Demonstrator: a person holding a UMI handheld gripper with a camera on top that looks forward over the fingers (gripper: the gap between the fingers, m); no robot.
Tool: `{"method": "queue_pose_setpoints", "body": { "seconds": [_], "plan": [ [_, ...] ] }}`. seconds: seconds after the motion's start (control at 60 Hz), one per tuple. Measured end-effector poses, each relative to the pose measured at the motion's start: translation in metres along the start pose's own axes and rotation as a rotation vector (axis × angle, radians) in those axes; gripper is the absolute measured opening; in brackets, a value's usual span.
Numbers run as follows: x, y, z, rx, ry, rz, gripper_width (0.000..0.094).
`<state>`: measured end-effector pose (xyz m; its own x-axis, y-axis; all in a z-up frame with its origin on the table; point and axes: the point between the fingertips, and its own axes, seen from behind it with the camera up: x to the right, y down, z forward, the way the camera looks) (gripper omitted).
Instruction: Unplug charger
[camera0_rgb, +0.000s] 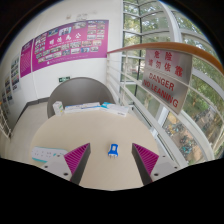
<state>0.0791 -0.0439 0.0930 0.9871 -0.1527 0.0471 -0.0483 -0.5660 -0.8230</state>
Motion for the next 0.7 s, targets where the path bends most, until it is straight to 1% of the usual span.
{"method": "queue_pose_setpoints", "body": {
  "seconds": [0.183, 0.283, 0.417, 0.533, 0.7],
  "plan": [
    [-0.011, -0.002, -0.094, 0.066, 0.013, -0.013, 0.0862],
    [-0.019, 0.013, -0.144, 0.08, 0.013, -0.019, 0.0859],
    [-0.019, 0.028, -0.207, 0.077, 0.025, -0.041, 0.0858],
    [-0.021, 0.037, -0.246, 0.093, 0.027, -0.046, 0.0858],
    [-0.022, 0.047, -0.269, 0.102, 0.03, -0.065, 0.0855]
  ]
}}
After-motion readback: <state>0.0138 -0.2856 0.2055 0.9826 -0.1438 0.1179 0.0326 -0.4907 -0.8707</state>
